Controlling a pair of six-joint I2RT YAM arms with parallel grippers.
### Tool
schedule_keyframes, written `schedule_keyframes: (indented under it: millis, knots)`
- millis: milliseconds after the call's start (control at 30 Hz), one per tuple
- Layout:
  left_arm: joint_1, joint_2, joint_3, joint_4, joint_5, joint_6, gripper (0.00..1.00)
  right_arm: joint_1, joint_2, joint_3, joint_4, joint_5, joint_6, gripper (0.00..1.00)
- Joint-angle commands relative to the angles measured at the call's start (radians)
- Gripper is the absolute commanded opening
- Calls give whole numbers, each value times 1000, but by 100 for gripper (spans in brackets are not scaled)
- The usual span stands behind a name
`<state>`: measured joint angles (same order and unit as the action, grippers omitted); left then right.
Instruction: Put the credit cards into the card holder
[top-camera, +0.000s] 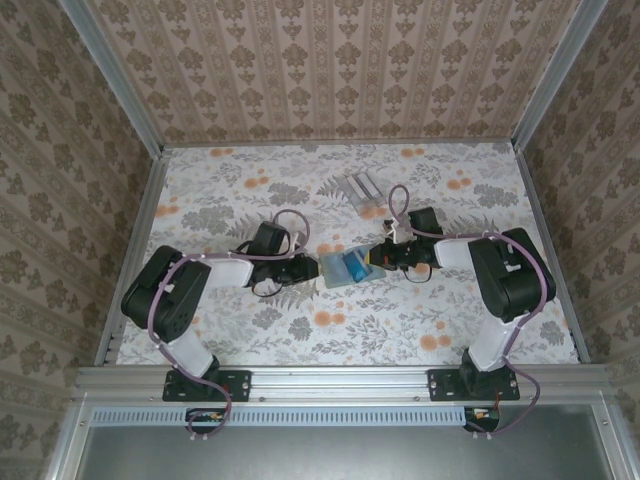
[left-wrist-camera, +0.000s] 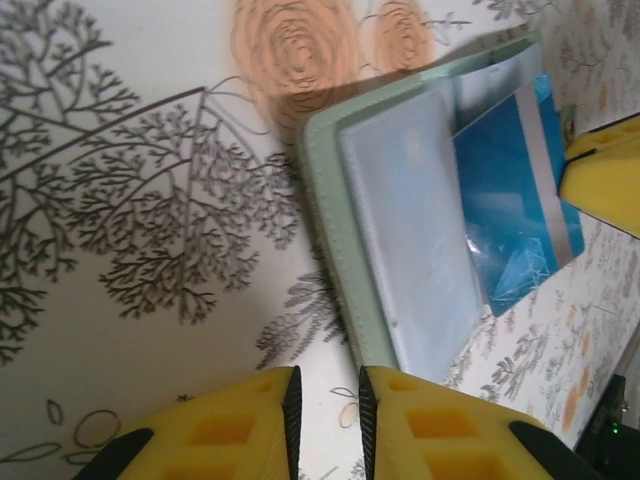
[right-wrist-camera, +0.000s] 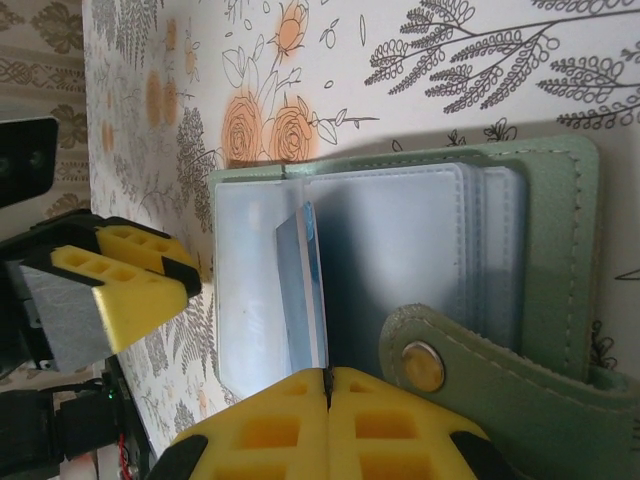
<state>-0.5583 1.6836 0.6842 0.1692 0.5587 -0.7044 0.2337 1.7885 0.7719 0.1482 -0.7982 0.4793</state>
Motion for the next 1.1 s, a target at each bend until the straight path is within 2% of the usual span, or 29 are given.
schedule_keyframes:
  millis: [0,200,667,1067]
  knots:
    - [-9,23,5,27,-26,-34,22,1,14,-10,18,-34,10,0]
    - [-11,57,20,45,-14,-49,18,20,27,-15,72,-31,67,0]
    - [-12,83,69,9,-7,-48,13,73,59,-36,230,82,180,0]
    - [-4,97,87,19,12,-67,11,200,5,-82,305,302,393,0]
